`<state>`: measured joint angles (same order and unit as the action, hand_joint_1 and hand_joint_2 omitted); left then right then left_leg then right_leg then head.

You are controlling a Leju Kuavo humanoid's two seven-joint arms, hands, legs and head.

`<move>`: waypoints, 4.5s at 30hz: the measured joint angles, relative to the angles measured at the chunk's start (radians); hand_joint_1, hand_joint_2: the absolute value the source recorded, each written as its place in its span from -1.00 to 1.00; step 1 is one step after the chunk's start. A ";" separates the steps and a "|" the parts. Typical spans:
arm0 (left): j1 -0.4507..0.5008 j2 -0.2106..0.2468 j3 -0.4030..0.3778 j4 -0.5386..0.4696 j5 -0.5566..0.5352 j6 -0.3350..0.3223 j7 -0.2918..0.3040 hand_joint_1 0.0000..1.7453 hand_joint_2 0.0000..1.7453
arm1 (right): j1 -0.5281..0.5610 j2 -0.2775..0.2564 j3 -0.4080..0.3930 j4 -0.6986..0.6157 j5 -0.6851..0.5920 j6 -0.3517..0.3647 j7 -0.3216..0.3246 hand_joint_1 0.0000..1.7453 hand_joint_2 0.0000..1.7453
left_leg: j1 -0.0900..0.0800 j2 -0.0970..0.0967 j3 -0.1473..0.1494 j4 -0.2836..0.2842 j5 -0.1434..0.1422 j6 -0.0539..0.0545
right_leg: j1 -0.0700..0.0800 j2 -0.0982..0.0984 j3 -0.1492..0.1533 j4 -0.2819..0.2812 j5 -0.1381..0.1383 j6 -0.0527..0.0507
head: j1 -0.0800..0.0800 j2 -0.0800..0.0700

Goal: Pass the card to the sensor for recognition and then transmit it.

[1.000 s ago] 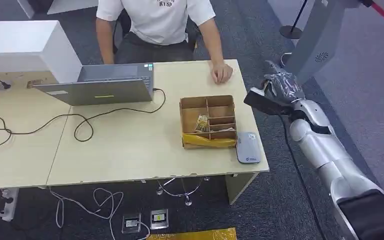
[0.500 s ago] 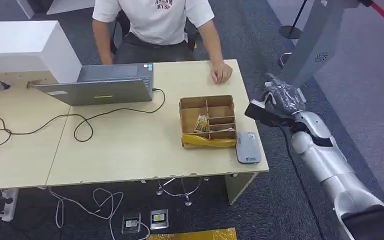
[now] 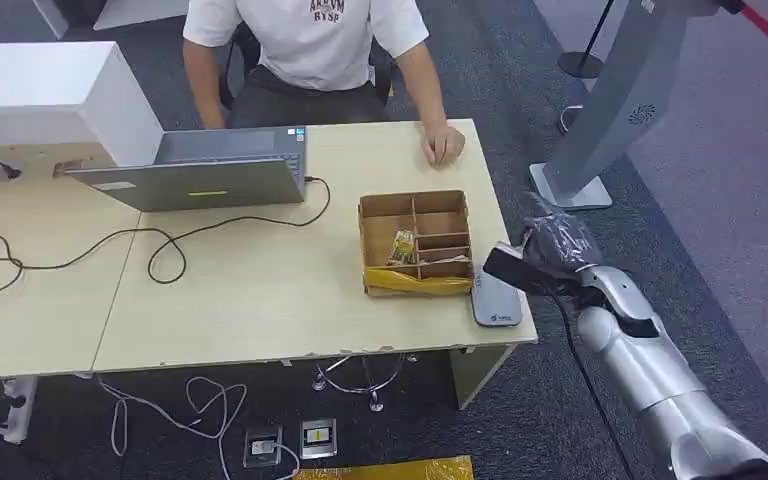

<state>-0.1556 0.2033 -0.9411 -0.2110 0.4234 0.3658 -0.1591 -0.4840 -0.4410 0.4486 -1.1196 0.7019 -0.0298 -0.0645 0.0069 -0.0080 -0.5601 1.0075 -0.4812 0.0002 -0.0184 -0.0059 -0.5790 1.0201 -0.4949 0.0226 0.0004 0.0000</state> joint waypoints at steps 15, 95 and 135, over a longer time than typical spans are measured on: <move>0.000 0.002 0.000 0.000 -0.007 0.000 0.008 -1.00 -1.00 | 0.076 0.006 -0.002 -0.020 -0.004 -0.003 0.022 1.00 1.00 | 0.000 0.000 0.000 0.000 0.000 0.000 | 0.000 0.000 0.000 0.000 0.000 0.000 | 0.000 0.000; -0.002 0.004 0.000 0.000 -0.031 0.008 -0.009 -1.00 -1.00 | -0.257 0.010 -0.057 0.087 0.014 -0.002 -0.083 1.00 1.00 | 0.000 0.001 0.000 0.000 0.000 0.000 | 0.000 0.001 -0.001 0.000 0.000 0.000 | 0.000 0.000; -0.072 0.011 -0.051 0.000 -0.111 -0.041 -0.002 -1.00 -1.00 | -0.708 0.299 -0.024 0.671 0.071 -0.006 -0.065 -1.00 1.00 | 0.000 0.000 -0.002 0.000 0.001 0.000 | 0.000 0.000 -0.001 0.001 0.000 0.000 | 0.000 0.000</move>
<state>-0.2281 0.2148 -0.9918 -0.2106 0.3120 0.3246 -0.1614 -1.1921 -0.1423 0.4242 -0.4486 0.7729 -0.0362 -0.1297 0.0069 -0.0079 -0.5616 1.0075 -0.4806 0.0004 -0.0184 -0.0062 -0.5801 1.0209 -0.4948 0.0226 0.0008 0.0000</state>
